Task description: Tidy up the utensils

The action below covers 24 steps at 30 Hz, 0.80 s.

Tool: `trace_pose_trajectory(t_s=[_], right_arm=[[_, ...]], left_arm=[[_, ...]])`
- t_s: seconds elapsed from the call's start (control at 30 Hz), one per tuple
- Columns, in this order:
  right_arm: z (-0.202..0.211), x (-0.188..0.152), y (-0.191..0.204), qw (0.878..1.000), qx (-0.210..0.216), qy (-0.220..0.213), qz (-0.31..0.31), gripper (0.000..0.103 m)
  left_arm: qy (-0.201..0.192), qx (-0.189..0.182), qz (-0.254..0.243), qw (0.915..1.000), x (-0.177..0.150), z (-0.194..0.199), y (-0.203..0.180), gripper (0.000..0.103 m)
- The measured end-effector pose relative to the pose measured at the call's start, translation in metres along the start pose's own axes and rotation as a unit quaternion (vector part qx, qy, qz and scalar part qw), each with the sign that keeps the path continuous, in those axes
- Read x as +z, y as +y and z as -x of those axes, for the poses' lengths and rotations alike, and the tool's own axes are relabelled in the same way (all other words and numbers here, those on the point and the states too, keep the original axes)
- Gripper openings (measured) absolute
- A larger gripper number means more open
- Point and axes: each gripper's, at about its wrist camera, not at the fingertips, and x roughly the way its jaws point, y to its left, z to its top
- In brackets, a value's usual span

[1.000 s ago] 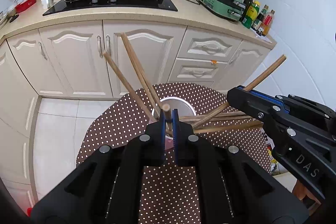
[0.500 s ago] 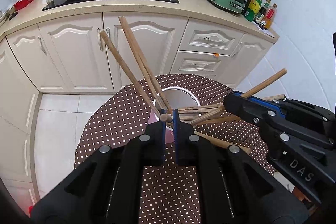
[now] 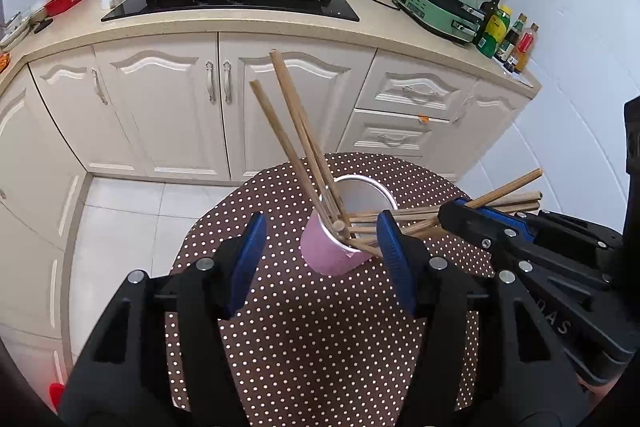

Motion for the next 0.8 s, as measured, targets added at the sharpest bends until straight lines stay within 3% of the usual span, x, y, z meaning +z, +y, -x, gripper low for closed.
trace_pose_trajectory(t_s=[0.3, 0.53, 0.8], right_arm=[[0.018, -0.005, 0.002, 1.000, 0.000, -0.019, -0.017, 0.010], [0.040, -0.011, 0.012, 0.999, -0.007, -0.045, -0.027, 0.021], [0.076, -0.028, 0.026, 0.996, -0.014, -0.081, -0.046, 0.023]], left_arm=[[-0.025, 0.016, -0.002, 0.9996, -0.003, 0.024, 0.005, 0.057], [-0.043, 0.028, -0.012, 0.9986, -0.009, 0.051, 0.008, 0.058], [-0.061, 0.044, -0.021, 0.9970, -0.025, 0.093, 0.015, 0.059]])
